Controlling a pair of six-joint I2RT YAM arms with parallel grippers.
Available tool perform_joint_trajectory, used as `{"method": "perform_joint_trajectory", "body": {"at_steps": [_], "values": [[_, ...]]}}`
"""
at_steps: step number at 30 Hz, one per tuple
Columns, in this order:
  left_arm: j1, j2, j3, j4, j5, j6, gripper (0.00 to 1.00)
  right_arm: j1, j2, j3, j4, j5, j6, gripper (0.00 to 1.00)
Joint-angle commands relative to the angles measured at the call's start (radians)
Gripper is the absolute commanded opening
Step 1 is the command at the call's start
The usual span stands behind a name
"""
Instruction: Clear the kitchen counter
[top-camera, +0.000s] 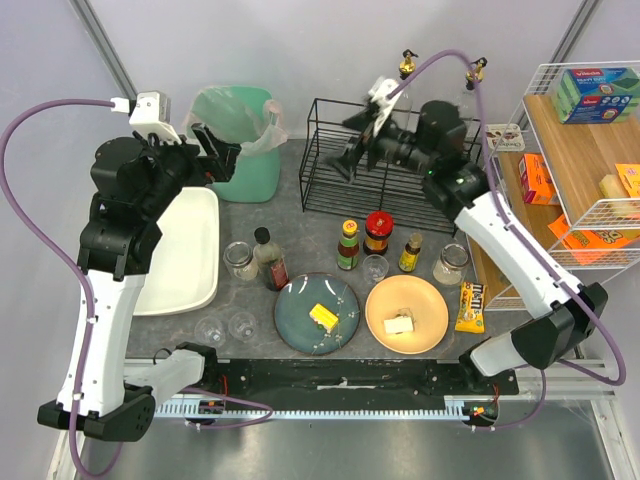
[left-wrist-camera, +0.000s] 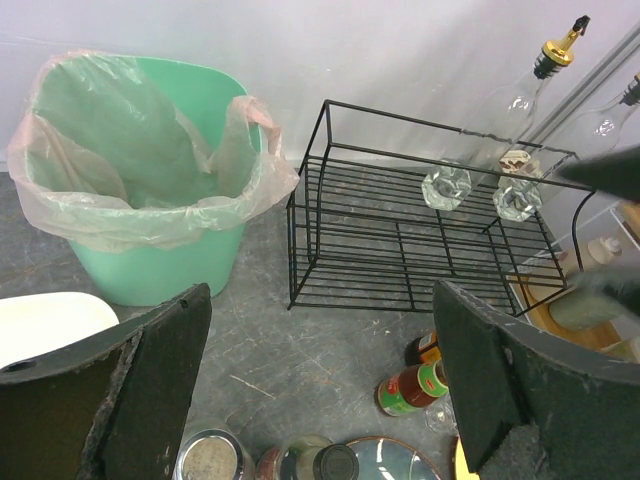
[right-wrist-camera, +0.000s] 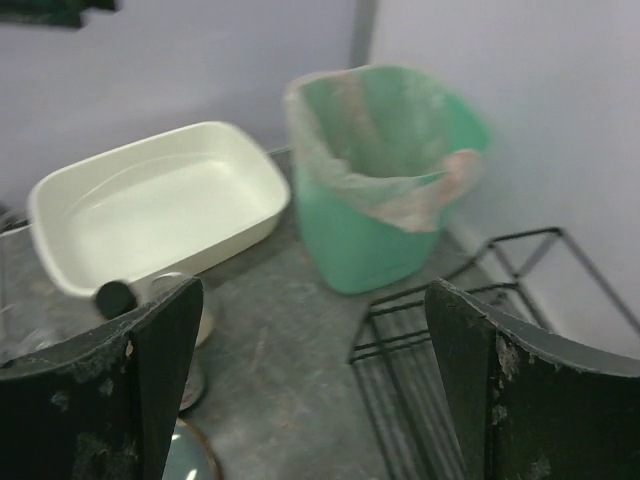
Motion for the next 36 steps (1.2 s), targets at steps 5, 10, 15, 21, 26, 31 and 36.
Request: {"method": "perform_joint_trajectory", "body": {"at_steps": [5,10,15,21,26,31,36], "values": [[0.003,-0.033,0.022,0.005,-0.021,-0.025,0.96,0.197,-0.019,-0.135,0.021,-0.155,-0.041,0.98],[0.003,-0.042,0.019,0.005,-0.033,-0.028,0.96,0.289,0.025,-0.184,0.058,-0.129,-0.038,0.98],[0.003,-0.047,0.014,0.005,-0.036,-0.03,0.96,0.346,0.102,-0.203,0.096,-0.089,-0.04,0.98],[0.003,-0.048,0.01,0.002,-0.026,-0.028,0.95,0.373,0.168,-0.223,0.167,-0.063,-0.032,0.98],[0.003,-0.044,0.01,0.001,-0.027,-0.025,0.95,0.396,0.207,-0.241,0.222,-0.065,-0.001,0.97],[0.002,-0.042,0.014,0.001,-0.033,-0.018,0.95,0.418,0.246,-0.247,0.24,-0.057,0.005,0.85],[0.002,-0.041,0.014,-0.001,-0.036,-0.013,0.95,0.428,0.257,-0.298,0.309,0.0,0.023,0.76]]}}
